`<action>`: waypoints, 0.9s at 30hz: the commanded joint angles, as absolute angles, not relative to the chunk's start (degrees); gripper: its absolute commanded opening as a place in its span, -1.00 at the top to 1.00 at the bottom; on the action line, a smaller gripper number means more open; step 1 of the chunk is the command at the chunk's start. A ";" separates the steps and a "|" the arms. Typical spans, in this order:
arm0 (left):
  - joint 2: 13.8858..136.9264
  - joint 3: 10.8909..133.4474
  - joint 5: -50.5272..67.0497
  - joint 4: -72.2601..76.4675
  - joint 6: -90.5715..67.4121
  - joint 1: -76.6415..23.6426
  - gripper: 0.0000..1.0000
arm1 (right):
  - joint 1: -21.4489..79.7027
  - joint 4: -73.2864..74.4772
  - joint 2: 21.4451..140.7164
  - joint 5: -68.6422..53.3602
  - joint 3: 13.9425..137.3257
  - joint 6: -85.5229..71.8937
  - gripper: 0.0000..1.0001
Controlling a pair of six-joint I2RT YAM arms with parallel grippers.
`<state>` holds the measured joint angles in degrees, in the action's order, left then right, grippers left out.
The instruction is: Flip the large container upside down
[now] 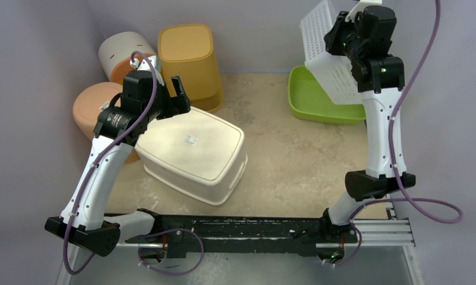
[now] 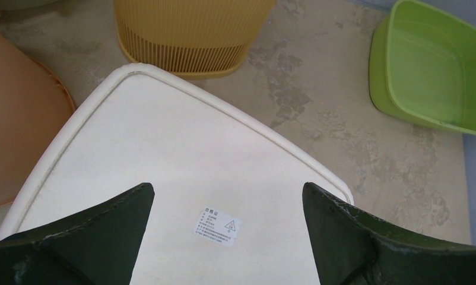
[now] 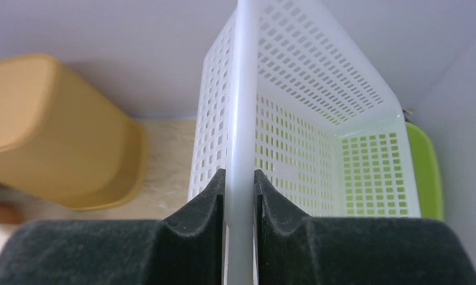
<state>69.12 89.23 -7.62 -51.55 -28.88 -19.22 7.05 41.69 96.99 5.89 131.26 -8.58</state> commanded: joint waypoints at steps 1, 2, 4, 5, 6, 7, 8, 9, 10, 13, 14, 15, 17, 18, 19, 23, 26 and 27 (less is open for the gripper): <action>67.42 89.47 -7.04 -50.01 -28.21 -19.48 -0.85 | 7.32 29.34 92.61 -10.01 128.91 -18.96 1.00; 67.41 89.41 -7.03 -50.01 -28.19 -19.41 -0.85 | 7.30 25.55 91.70 -13.18 126.05 -21.16 1.00; 67.45 89.50 -6.95 -50.08 -28.08 -19.46 -0.85 | 7.44 19.07 88.90 -18.20 119.92 -26.15 1.00; 67.39 89.60 -6.97 -50.12 -28.12 -19.39 -0.85 | 7.72 15.38 87.81 -19.97 117.13 -28.50 1.00; 67.34 89.60 -6.94 -50.10 -28.06 -19.44 -0.85 | 8.11 11.65 86.54 -21.32 113.87 -30.86 1.00; 67.33 89.60 -6.87 -50.06 -28.08 -19.39 -0.85 | 8.67 7.44 85.39 -22.82 110.90 -34.08 1.00; 67.26 89.58 -6.86 -50.14 -28.03 -19.41 -0.84 | 9.15 4.01 84.36 -23.56 108.24 -36.31 1.00; 67.29 89.52 -6.87 -50.14 -27.98 -19.39 -0.85 | 9.62 0.38 83.43 -23.79 105.45 -38.42 1.00; 67.32 89.48 -6.86 -50.14 -28.02 -19.43 -0.85 | 10.15 -3.22 82.50 -24.00 102.76 -40.68 1.00; 67.17 89.42 -6.75 -50.27 -28.16 -19.40 -0.85 | 11.90 -13.52 79.71 -23.10 94.07 -47.06 1.00; 67.10 89.42 -6.72 -50.27 -28.28 -19.38 -0.85 | 12.74 -16.63 78.57 -22.00 91.28 -48.65 1.00; 67.06 89.47 -6.81 -50.39 -28.20 -19.46 -0.85 | 13.63 -19.13 77.54 -20.34 88.15 -49.98 1.00; 67.05 89.35 -6.98 -50.61 -28.11 -19.41 -0.85 | 15.88 -22.51 74.70 -14.56 82.93 -51.38 1.00; 66.98 89.34 -7.05 -50.70 -27.98 -19.39 -0.85 | 16.86 -24.02 73.40 -10.68 80.13 -52.52 1.00; 66.95 89.26 -7.11 -50.78 -28.03 -19.50 -0.85 | 17.59 -25.69 72.26 -8.66 76.65 -55.10 1.00; 66.80 89.04 -7.12 -50.71 -28.18 -19.38 -0.85 | 19.50 -30.39 68.46 -2.04 64.14 -62.07 1.00; 66.75 88.83 -7.16 -50.86 -28.13 -19.40 -0.85 | 20.37 -28.41 65.79 2.62 57.37 -65.27 1.00; 66.78 88.80 -7.20 -50.88 -28.13 -19.42 -0.85 | 20.39 -26.89 64.94 3.89 56.33 -66.46 1.00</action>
